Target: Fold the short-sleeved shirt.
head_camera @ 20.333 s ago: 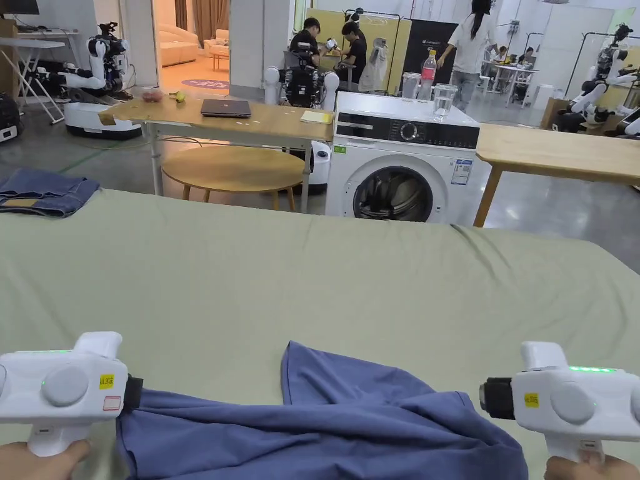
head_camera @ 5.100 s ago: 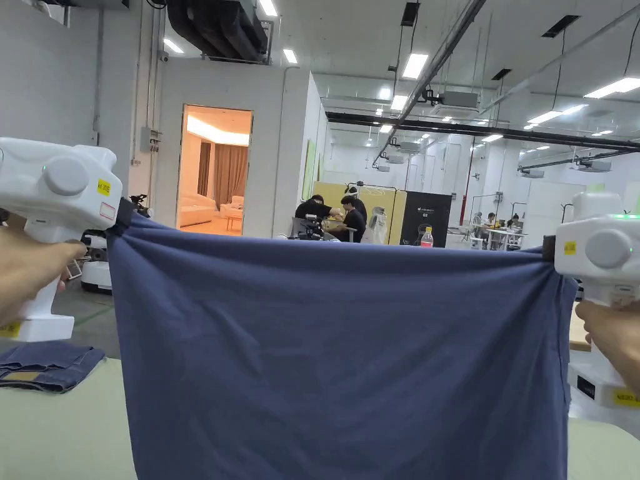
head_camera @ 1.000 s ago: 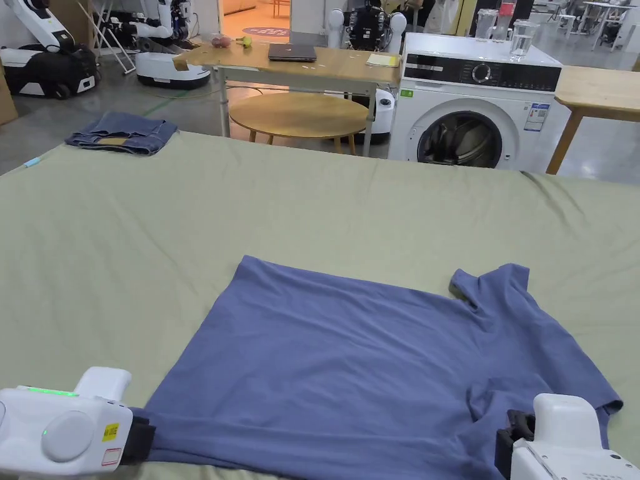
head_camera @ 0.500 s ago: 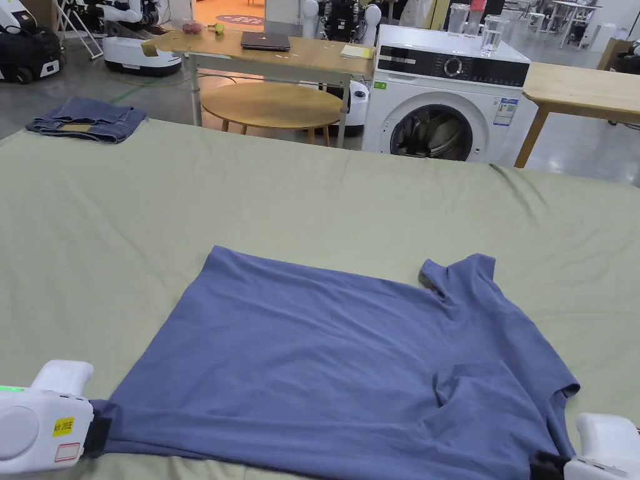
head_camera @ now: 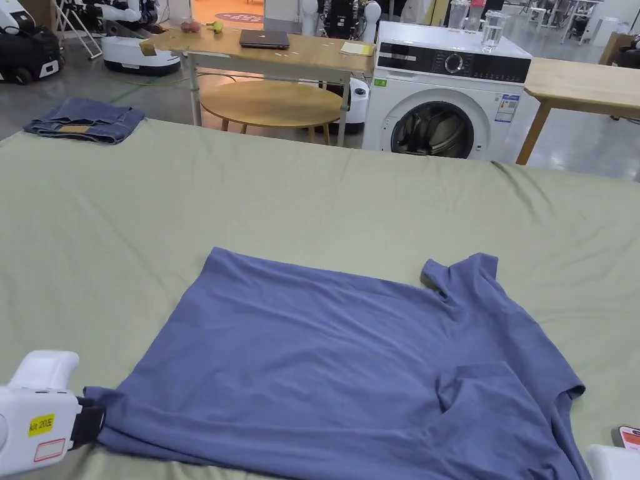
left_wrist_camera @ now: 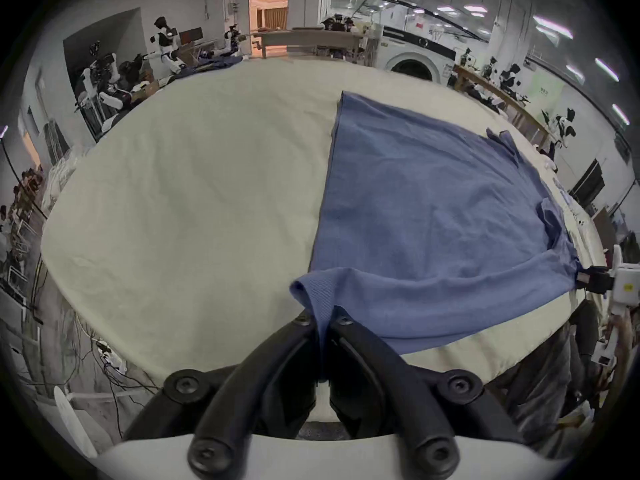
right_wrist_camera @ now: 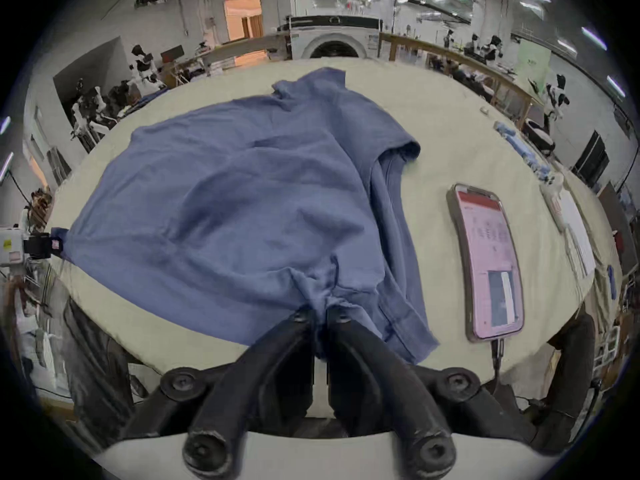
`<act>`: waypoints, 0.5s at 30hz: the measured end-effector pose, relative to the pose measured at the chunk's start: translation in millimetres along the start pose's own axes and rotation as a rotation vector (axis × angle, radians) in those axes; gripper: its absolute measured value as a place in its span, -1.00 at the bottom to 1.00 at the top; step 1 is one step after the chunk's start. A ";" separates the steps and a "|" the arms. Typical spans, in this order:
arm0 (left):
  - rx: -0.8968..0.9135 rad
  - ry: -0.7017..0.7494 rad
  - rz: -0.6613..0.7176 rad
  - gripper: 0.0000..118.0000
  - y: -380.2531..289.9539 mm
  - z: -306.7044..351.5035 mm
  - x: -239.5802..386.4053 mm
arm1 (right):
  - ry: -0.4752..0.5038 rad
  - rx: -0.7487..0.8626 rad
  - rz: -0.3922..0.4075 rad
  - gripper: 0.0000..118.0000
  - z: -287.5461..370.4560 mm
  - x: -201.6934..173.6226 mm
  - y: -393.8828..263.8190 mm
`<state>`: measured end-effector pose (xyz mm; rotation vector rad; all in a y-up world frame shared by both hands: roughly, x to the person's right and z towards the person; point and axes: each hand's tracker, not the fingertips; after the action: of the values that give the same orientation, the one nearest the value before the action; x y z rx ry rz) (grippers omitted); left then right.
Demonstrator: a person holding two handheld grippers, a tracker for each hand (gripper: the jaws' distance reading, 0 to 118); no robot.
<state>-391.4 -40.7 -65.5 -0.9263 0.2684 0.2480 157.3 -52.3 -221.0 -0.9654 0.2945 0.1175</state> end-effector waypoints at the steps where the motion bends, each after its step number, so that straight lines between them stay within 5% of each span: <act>1: 0.032 -0.016 0.006 -1.00 5.3 5.5 0.1 | 0.008 0.016 -0.002 -0.93 6.0 0.5 4.3; 15: 0.174 -0.069 0.017 -1.00 136.9 -11.1 7.7 | 0.034 0.134 -0.065 -0.93 -4.6 15.8 129.9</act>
<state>-429.8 30.0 -177.1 -0.7426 0.2299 0.2673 141.7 17.0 -331.0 -0.8442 0.2979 0.0214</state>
